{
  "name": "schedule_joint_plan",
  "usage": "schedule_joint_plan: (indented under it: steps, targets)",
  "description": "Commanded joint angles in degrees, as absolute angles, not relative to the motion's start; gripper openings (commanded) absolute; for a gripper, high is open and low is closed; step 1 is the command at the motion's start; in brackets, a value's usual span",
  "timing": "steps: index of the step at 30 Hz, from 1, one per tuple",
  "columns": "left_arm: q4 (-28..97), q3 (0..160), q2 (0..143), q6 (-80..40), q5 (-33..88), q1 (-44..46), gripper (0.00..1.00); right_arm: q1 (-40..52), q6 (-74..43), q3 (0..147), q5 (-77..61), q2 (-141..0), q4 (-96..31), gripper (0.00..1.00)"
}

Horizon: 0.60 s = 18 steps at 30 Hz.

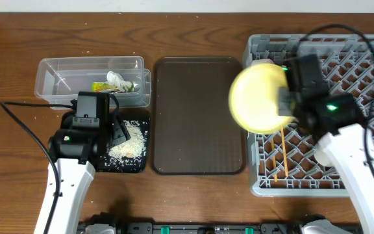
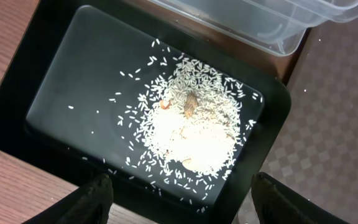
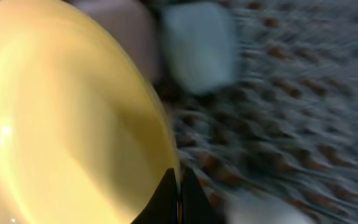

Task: Sort waste into correct bins and load items into the dishwasher rack
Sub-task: 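Lift the yellow plate and stand it upright in the rack slots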

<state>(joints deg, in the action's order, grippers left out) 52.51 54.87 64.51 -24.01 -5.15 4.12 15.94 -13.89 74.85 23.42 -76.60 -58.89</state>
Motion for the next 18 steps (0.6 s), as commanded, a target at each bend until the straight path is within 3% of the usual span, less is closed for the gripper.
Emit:
schedule_joint_plan:
  steps: [1,4,12,18]
  targets:
    - [52.7,54.6,64.7,-24.3,-6.5,3.8,0.74,12.8,-7.1,74.9,33.6,-74.4,-60.7,0.01]
    - [52.7,54.6,64.7,-24.3,-6.5,3.8,0.74,11.1,-2.6,74.9,37.6,-74.3,-62.9,0.01]
    - [52.7,54.6,64.7,-24.3,-6.5,3.8,0.74,10.8,-3.4,74.8,47.5,-76.3,-67.2,0.01]
    - [52.7,54.6,64.8,-24.3,-6.5,3.8,0.74,11.1,-5.8,74.5,43.2,-79.3,-67.1,0.01]
